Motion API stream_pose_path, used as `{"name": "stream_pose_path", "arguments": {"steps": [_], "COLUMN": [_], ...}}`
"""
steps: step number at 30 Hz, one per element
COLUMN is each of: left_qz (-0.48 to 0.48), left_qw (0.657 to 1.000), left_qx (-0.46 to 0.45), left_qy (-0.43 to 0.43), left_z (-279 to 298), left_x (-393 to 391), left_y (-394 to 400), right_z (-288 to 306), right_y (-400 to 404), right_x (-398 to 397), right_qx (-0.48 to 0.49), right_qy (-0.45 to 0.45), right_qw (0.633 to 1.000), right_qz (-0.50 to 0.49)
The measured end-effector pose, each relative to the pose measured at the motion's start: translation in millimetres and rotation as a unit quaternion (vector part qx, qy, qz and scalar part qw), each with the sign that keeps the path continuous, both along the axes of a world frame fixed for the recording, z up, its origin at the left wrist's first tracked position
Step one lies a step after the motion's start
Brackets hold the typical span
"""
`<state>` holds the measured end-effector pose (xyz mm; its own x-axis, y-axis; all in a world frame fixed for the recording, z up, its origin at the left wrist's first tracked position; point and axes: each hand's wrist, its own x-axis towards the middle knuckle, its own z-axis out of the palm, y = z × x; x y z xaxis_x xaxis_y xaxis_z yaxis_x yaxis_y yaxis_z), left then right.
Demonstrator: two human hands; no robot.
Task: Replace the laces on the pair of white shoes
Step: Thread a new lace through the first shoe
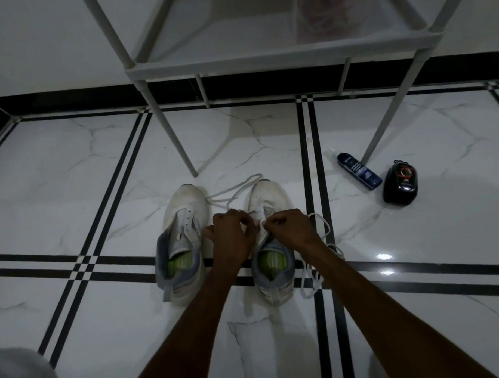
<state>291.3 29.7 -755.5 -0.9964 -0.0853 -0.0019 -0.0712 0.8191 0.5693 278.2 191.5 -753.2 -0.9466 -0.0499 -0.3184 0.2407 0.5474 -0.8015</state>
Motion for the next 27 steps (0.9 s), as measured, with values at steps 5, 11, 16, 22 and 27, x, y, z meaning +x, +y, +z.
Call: {"name": "stream_pose_path", "arguments": {"steps": [5,11,16,22,27], "left_qz": [0.253,-0.015,0.028,0.099,0.06], "left_qw": [0.962,0.999,0.999,0.992,0.988], "left_qx": [-0.076,-0.026,0.012,0.07,0.094], "left_qy": [0.062,0.029,0.019,-0.021,-0.104], "left_z": [24,3,-8,13,-7], "left_x": [-10,-3,0,0,-17], "left_y": [-35,1,-4,-2,-17], "right_z": [0,3,1,3,3], "right_y": [0,0,1,-1,2], "right_x": [2,2,2,6,2], "right_qx": [-0.019,-0.007,-0.011,-0.014,-0.018], "right_qy": [-0.006,0.004,0.001,0.012,0.009], "right_qw": [1.0,1.0,1.0,1.0,1.0], "right_qz": [-0.019,0.004,-0.01,-0.016,0.018]}}
